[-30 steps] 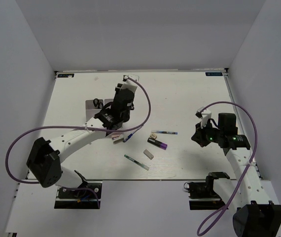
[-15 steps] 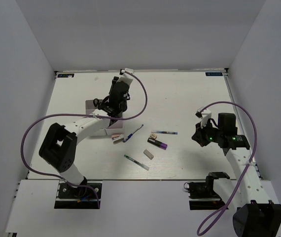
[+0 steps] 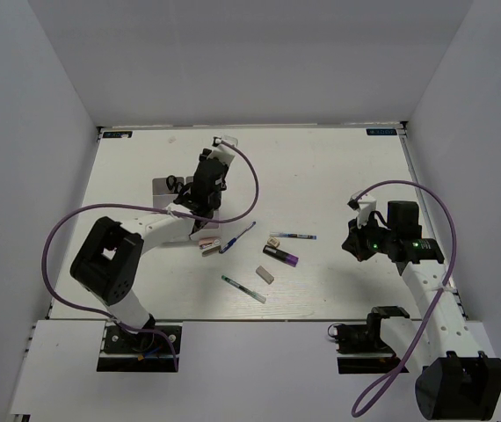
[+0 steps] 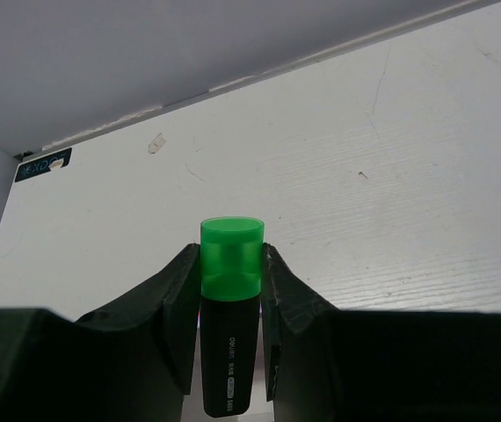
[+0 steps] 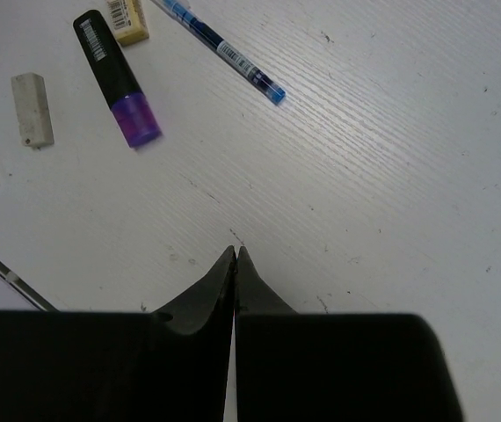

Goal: Sort the stationery into containers
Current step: Place the stationery in the storage box.

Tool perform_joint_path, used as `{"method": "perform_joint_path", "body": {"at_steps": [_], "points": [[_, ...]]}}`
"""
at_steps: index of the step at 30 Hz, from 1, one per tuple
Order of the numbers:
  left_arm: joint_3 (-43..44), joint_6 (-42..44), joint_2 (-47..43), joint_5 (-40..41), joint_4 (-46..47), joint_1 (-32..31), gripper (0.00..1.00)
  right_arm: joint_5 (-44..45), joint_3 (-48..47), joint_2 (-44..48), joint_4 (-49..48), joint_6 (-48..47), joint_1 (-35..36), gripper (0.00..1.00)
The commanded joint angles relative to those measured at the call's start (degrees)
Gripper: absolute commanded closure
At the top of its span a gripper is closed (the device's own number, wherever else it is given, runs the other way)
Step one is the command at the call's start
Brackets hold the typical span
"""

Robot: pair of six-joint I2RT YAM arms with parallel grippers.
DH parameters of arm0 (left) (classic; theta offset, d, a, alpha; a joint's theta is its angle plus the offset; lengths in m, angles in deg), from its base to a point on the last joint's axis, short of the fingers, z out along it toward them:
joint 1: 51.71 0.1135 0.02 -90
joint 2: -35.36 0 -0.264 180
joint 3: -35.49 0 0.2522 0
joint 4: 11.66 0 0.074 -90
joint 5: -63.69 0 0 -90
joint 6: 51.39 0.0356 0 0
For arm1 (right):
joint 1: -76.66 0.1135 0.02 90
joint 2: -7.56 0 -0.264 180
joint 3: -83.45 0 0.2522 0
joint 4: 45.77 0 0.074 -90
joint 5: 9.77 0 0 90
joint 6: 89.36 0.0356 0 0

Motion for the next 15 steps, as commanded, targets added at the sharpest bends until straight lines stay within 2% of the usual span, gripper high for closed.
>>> {"method": "perform_joint_path", "body": {"at_steps": [1,6,7,9,10,11,12,14,15], "points": [[-0.9,0.6,-0.8,-2.5,4.2,1.0,1.0,-0.1,0.0,-0.1,-1.8,-0.3,0.2,1.0],[-1.4,1.7,-0.4,-2.9,5.5,1.3,1.0,0.0,-0.1,0.0,-1.9,-0.4,0.0,0.99],[-1.5,1.3,-0.3,-2.9,5.5,1.2,1.0,-0.1,0.0,0.0,-1.8,-0.4,0.0,0.97],[-2.4,0.5,-0.7,-2.6,5.2,1.1,1.0,-0.1,0.0,0.2,-1.9,-0.4,0.2,0.85],[-3.3,-0.1,-1.1,-2.6,4.9,1.1,0.88,-0.2,0.0,0.0,-1.7,-0.3,0.1,0.77],[-3.6,-0.4,-1.6,-2.4,4.5,1.2,0.85,-0.4,-0.2,0.1,-1.5,-0.5,0.0,0.62],[-3.9,-0.3,-1.8,-2.3,4.3,1.0,0.83,-0.8,-0.2,0.0,-1.4,-0.7,-0.2,0.57],[-5.2,-0.4,-2.9,-2.1,4.0,0.9,0.64,-0.9,-0.4,0.0,-1.3,-0.8,0.0,0.5],[-5.2,-0.6,-3.3,-2.1,3.5,0.9,0.61,-1.0,-0.4,0.0,-1.2,-0.9,0.1,0.45]]}}
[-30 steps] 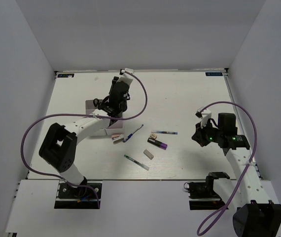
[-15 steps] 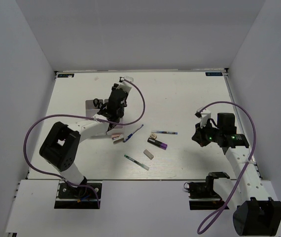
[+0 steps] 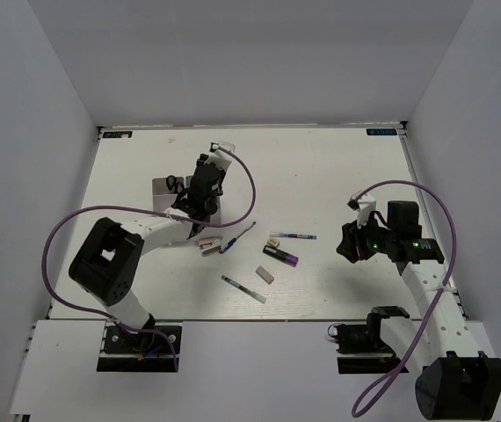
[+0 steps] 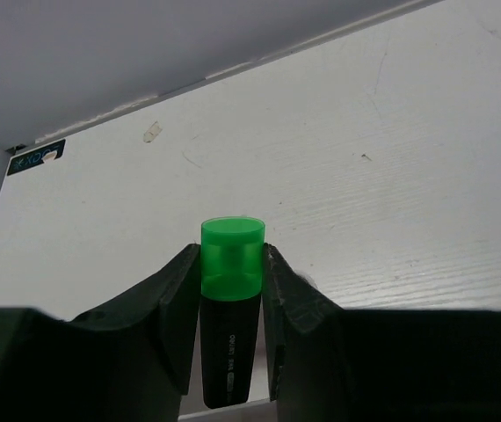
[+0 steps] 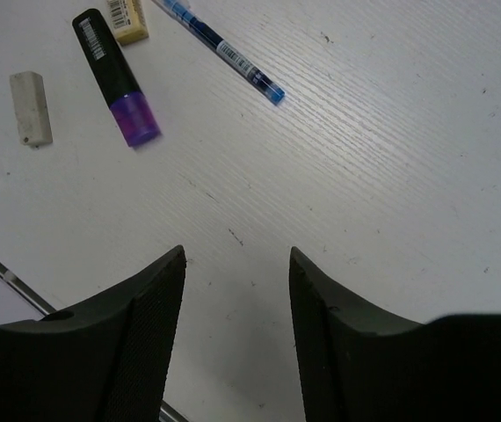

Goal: Sort the stationery into containers
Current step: Place the stationery in the storage box, then pick up the stationery from the center of the board.

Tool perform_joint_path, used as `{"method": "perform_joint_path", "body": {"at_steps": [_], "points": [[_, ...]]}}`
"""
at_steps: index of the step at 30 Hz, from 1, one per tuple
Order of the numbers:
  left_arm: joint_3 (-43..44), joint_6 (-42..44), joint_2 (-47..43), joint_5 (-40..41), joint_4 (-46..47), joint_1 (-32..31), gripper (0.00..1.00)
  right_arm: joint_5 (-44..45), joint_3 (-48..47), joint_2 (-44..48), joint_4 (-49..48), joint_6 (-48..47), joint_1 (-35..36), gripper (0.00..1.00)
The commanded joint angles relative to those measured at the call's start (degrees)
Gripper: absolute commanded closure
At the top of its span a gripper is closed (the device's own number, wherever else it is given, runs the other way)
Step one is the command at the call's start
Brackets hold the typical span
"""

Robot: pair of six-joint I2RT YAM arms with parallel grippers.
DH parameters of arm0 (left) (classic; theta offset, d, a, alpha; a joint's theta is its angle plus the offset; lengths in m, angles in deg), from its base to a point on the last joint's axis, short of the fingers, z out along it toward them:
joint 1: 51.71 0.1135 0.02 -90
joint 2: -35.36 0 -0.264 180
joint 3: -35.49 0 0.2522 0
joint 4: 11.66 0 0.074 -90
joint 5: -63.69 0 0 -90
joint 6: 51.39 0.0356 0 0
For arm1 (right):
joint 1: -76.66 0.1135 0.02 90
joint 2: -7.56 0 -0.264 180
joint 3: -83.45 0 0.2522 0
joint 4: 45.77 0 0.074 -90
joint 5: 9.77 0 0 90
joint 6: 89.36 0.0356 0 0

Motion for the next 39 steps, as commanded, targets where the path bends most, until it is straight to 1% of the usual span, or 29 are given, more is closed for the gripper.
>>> {"method": "perform_joint_path", "body": {"at_steps": [1,2,5,9,11,12,13,14,15,16,17,18,19,20,21,22,23,24,25,26,28,29,30,31,32,34,35,36,39], "points": [[-1.3,-1.1,-3.9,-0.3,-0.8,-0.1,0.59,-1.2,-0.4,0.1,-0.8,-0.5,0.0,0.45],[-1.4,-1.4,-4.5,0.1,-1.0,-0.1,0.53,-1.3,-0.6,0.2,-0.9,-0.6,0.1,0.45],[-1.1,-2.0,-6.9,0.1,-3.6,-0.3,0.44,-1.5,-0.5,0.3,-0.8,-0.7,-0.1,0.45],[-0.3,-1.1,-10.1,0.3,-5.7,-2.1,0.38,-1.7,-0.5,0.8,-0.7,-0.6,-0.1,0.45],[-0.5,-1.2,-12.7,0.6,-6.9,-3.2,0.38,-1.7,-0.4,1.0,-0.7,-0.7,-0.2,0.45],[-0.6,-0.8,-13.5,1.0,-8.4,-4.0,0.4,-1.7,-0.4,1.1,-0.6,-0.6,-0.3,0.47],[-0.7,-1.0,-14.4,1.5,-9.3,-4.5,0.48,-2.0,-0.3,1.2,-0.7,-0.7,0.1,0.49],[-0.7,-1.8,-17.5,1.3,-10.5,-5.5,0.7,-2.2,-0.3,1.2,-0.4,-0.7,-0.1,0.54],[-0.3,-3.5,-18.7,1.0,-17.7,-5.9,0.83,-2.5,-0.5,0.9,-0.1,-0.9,0.0,0.61],[1.0,-4.9,-19.8,0.5,-21.3,-7.1,0.93,-3.0,-0.5,0.5,0.0,-1.3,0.2,0.92],[2.1,-9.5,-22.1,-2.1,-25.5,-7.3,0.99,-3.6,-0.5,-0.1,0.2,-1.8,0.1,1.0],[4.6,-14.1,-24.2,-4.6,-40.7,-7.3,0.99,-5.9,-1.0,-0.4,1.1,-2.8,0.2,1.0],[6.6,-21.1,-25.8,-11.6,-44.9,-7.2,0.99,-6.9,-1.3,-0.9,2.1,-4.2,0.4,1.0],[8.1,-23.6,-26.2,-13.5,-51.9,-7.3,0.99,-7.8,-2.2,-3.0,2.9,-5.5,0.7,1.0],[8.8,-30.4,-27.2,-15.5,-55.4,-7.4,0.99,-9.1,-2.6,-4.0,3.3,-5.7,1.1,0.99],[10.3,-32.0,-27.4,-19.6,-62.3,-7.3,0.96,-10.3,-4.0,-5.0,4.8,-6.4,1.8,0.84],[10.4,-33.3,-27.5,-23.4,-68.0,-7.2,0.81,-10.6,-5.7,-9.0,5.2,-7.4,2.5,0.58],[10.0,-34.2,-28.9,-25.5,-69.9,-7.2,0.54,-11.0,-6.7,-10.6,5.8,-7.9,2.9,0.46],[8.4,-36.0,-29.6,-29.4,-74.1,-7.2,0.47,-10.9,-9.7,-13.9,7.4,-8.5,3.9,0.41],[6.7,-36.3,-30.4,-31.7,-75.0,-7.5,0.41,-10.9,-10.7,-17.3,7.6,-9.1,5.4,0.35],[3.0,-36.5,-34.7,-35.4,-77.5,-7.9,0.28,-9.1,-14.6,-21.7,8.6,-9.1,8.3,0.34],[0.0,-36.2,-37.3,-37.5,-77.8,-8.2,0.26,-8.3,-15.6,-23.0,8.6,-8.9,12.2,0.34],[-1.6,-36.1,-38.7,-37.9,-78.1,-8.4,0.22,-7.3,-16.4,-26.4,8.5,-8.6,13.6,0.34],[-6.1,-35.5,-41.2,-38.0,-78.8,-8.6,0.2,-4.5,-18.5,-27.3,8.0,-8.2,14.9,0.34],[-7.7,-35.3,-44.4,-38.5,-79.1,-8.8,0.2,-3.7,-19.1,-28.3,6.6,-8.0,18.2,0.34],[-11.9,-35.0,-49.6,-37.3,-79.7,-8.7,0.2,-1.5,-20.7,-31.6,5.3,-7.5,20.4,0.34],[-12.6,-34.9,-50.5,-36.4,-80.4,-8.7,0.2,-0.1,-21.3,-32.5,4.6,-7.7,23.2,0.34],[-13.2,-34.9,-51.7,-36.1,-80.4,-8.7,0.2,0.6,-21.8,-35.6,4.4,-7.6,24.1,0.34],[-15.2,-34.8,-56.0,-34.0,-81.3,-8.7,0.21,3.8,-21.8,-39.7,2.8,-8.3,27.8,0.34]]}}
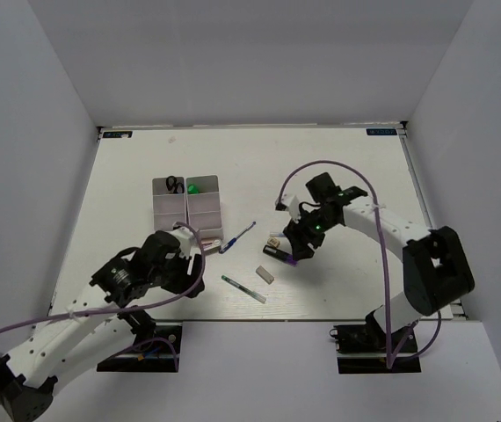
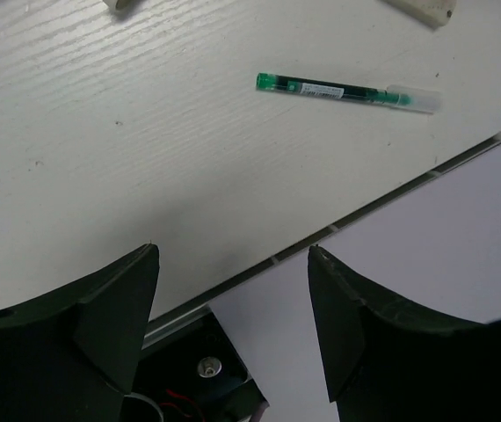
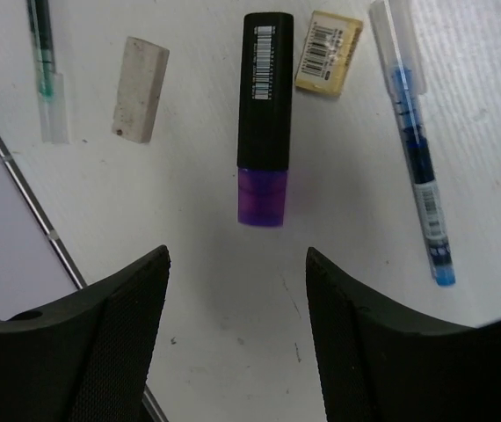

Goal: Sort the stationery into containers
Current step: Pick up the stationery from the center of the board.

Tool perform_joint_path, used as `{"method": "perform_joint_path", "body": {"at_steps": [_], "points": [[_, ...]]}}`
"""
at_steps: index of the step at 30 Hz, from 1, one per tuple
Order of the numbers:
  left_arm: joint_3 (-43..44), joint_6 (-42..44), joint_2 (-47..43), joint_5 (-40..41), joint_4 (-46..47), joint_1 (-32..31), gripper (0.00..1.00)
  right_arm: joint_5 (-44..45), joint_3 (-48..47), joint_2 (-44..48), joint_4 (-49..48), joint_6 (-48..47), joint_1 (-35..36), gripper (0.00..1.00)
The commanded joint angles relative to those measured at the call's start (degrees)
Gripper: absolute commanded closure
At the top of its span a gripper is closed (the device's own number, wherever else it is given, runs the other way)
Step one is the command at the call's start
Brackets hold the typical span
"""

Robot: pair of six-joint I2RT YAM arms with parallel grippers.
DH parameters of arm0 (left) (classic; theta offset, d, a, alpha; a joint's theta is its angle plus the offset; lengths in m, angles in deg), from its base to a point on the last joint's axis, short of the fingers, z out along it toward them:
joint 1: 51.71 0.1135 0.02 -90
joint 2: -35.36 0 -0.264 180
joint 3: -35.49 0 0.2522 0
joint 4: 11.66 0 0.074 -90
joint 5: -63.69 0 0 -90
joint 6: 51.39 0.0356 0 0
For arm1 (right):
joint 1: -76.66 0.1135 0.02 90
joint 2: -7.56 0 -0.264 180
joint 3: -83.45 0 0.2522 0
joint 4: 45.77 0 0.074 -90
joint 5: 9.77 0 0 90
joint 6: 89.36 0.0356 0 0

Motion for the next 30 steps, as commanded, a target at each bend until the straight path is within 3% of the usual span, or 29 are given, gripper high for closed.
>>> {"method": "perform_joint_path", "body": {"at_steps": [1,14,19,24,30], "points": [[-1.1,-0.2,-5.2,1.4,-1.1,-0.1,0.21,5.4,-1.0,-4.1,-2.8,-0.9,3.8,0.34],[-2.7,-0.9,-12.6,4.5,-2.5,-0.2,0.2,16.9,2.6,-9.9,-11.0,-2.6,11.2,0.32],[-3.1,-1.3,-14.2,5.6,-3.1,-0.1,0.2,20.6,4.7,-11.0,-13.5,-2.3,13.7,0.36],[-3.3,-1.6,-15.8,6.4,-3.3,-0.2,0.2,24.2,6.7,-11.3,-14.1,-2.8,15.0,0.48],[-3.2,-1.9,-17.4,7.2,-3.7,-0.2,0.2,28.1,11.3,-9.6,-14.4,-3.4,16.2,0.74]]}}
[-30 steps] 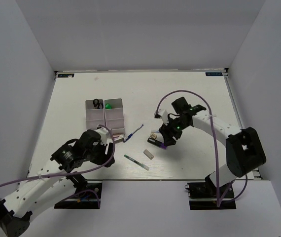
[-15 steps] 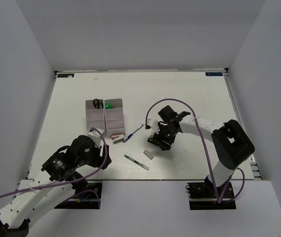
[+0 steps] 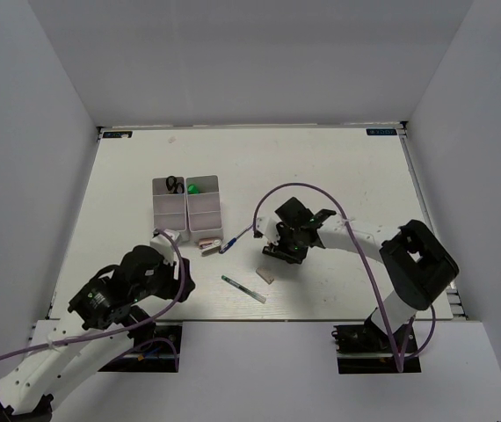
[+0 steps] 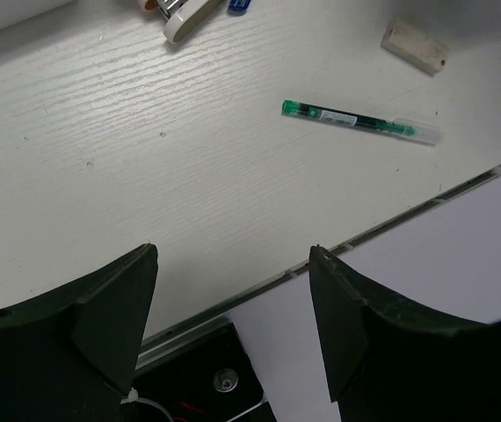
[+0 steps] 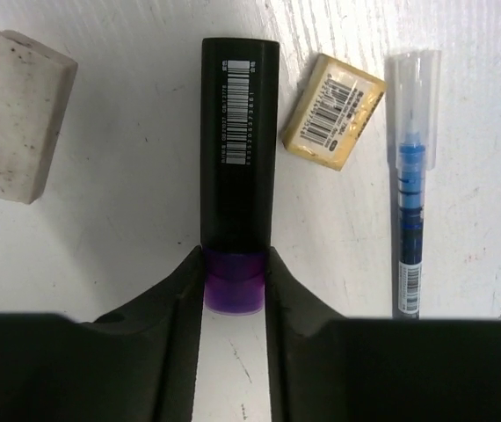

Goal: Sort the stationery into containers
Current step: Pick up the stationery from the center of the board, then place the stationery in the storage box.

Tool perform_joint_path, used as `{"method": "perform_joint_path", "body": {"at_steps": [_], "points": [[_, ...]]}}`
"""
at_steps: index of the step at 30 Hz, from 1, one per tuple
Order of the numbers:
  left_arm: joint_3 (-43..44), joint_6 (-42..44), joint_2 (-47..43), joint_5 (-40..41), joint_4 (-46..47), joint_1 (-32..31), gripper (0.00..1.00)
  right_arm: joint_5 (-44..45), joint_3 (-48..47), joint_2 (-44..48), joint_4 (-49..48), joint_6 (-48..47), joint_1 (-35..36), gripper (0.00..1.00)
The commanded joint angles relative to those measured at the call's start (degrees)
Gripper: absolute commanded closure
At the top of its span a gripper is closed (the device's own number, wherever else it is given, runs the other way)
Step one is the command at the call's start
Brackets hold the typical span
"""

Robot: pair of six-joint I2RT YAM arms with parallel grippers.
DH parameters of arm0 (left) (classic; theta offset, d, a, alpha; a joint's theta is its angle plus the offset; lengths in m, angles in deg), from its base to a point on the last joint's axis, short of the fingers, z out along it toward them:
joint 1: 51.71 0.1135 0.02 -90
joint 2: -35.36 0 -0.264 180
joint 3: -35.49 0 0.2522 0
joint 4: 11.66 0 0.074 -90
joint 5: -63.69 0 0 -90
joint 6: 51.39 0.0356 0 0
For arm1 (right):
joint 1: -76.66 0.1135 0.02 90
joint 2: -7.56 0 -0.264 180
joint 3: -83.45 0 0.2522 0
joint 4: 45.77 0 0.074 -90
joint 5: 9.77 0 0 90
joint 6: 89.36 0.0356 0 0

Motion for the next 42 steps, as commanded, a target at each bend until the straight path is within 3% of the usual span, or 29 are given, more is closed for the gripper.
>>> {"method": "perform_joint_path", "body": {"at_steps": [1,2,6,12,18,22,26,31,42], "points": [[-0.2,-0.8,-1.7,1.2,-0.4,-0.2,0.2,6.8,5.4,-1.8,2.1,-1.6,0.6,0.8],[-0.2,-0.8,-1.9,1.7,-0.5,-0.2,0.2,7.1,5.4,-0.8,2.7,-2.5,0.8,0.86],[-0.3,-1.0,-3.5,2.8,-0.6,-0.2,0.2,9.5,1.8,3.7,7.9,-8.3,0.9,0.95],[-0.2,-1.7,-5.7,4.9,-0.9,-0.2,0.2,13.1,-11.8,6.0,18.3,-18.9,2.3,1.0],[-0.3,-2.8,-8.6,8.0,-1.5,-0.2,0.42,23.7,-29.8,-1.9,18.2,-26.0,4.4,1.0],[-0.4,-3.4,-10.0,10.2,-1.7,-0.1,0.42,28.2,-40.6,-8.4,16.1,-29.7,6.8,1.0],[-0.3,-3.9,-10.2,11.2,-2.2,-0.2,0.36,33.1,-49.0,-15.6,12.1,-37.3,9.2,1.0],[-0.2,-4.2,-11.0,12.2,-2.3,-0.1,0.33,37.5,-50.0,-19.4,-1.7,-47.2,12.4,1.0],[-0.4,-4.0,-11.6,11.7,-2.3,-0.1,0.32,39.3,-49.7,-23.0,-7.3,-55.5,17.2,1.0]]}}
